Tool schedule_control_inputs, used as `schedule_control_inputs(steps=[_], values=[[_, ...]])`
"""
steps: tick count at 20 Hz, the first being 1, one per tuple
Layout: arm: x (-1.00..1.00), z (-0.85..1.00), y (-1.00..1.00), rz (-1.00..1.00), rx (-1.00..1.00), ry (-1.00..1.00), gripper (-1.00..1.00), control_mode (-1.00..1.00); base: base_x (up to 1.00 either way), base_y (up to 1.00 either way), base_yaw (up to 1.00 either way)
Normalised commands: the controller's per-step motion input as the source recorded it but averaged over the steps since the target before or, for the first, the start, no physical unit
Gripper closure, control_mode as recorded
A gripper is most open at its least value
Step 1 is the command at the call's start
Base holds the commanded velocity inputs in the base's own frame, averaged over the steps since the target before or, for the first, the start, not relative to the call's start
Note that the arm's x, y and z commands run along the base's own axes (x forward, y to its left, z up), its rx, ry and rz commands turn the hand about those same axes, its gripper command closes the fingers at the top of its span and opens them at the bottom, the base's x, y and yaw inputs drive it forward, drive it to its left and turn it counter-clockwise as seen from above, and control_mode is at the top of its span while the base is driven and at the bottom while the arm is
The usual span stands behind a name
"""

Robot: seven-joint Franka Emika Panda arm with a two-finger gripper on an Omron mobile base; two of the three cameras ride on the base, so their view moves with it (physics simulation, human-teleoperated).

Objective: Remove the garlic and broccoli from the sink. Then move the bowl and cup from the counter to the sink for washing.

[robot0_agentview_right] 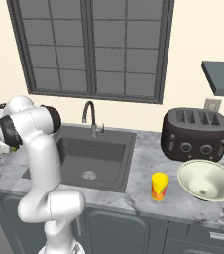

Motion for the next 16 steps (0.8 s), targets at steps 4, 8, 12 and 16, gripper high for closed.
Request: schedule_control_inputs(steps=[4,8,12,16], values=[[-0.21,0.31,0.00,-0.01,0.00,0.00,-1.00,-1.00,0.00,0.00,0.00],[-0.12,0.35,0.00,0.00,0.00,0.00,-1.00,-1.00,0.00,0.00,0.00],[-0.19,0.33,-0.02,0.00,0.00,-0.01,-1.00,-1.00,0.00,0.00,0.00],[-0.26,0.30,-0.07,0.00,0.00,-0.03,-1.00,-1.00,0.00,0.00,0.00]])
